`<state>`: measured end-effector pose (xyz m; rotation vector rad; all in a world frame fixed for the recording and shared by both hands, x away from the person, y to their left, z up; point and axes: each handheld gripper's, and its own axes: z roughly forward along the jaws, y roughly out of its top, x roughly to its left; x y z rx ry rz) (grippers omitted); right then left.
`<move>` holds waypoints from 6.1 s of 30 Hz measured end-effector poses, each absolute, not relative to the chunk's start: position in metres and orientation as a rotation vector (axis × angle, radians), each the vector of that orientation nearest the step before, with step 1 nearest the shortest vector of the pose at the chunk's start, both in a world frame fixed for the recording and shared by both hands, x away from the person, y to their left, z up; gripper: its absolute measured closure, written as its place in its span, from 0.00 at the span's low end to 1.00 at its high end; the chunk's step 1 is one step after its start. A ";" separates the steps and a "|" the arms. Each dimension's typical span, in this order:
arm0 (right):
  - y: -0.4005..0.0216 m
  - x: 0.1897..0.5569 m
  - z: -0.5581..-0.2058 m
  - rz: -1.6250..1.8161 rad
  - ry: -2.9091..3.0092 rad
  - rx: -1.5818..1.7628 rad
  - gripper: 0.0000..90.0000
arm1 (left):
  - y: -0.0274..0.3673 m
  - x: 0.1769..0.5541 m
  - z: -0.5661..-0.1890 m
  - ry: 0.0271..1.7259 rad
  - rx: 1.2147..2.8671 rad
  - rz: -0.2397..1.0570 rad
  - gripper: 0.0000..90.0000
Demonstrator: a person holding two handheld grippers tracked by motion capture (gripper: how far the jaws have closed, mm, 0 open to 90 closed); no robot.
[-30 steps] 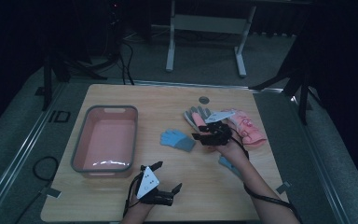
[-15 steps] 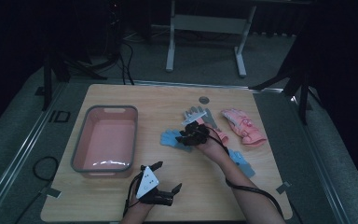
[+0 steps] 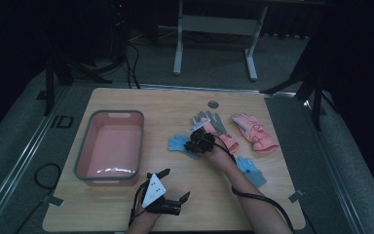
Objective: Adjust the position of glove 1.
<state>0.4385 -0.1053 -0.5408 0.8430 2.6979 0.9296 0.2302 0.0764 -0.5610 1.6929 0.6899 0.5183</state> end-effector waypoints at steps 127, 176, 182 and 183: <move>-0.328 0.321 -0.554 1.089 2.404 1.051 0.90 | 0.076 0.230 -0.561 0.696 1.675 0.514 0.00; -0.303 0.270 -0.527 1.108 1.939 1.646 0.76 | 0.075 0.230 -0.561 0.683 1.683 0.509 0.00; -0.321 0.284 -0.522 1.109 2.146 1.397 0.77 | 0.075 0.230 -0.561 0.682 1.684 0.510 0.00; -0.322 0.285 -0.523 1.104 2.178 1.353 0.77 | 0.075 0.230 -0.561 0.682 1.685 0.511 0.00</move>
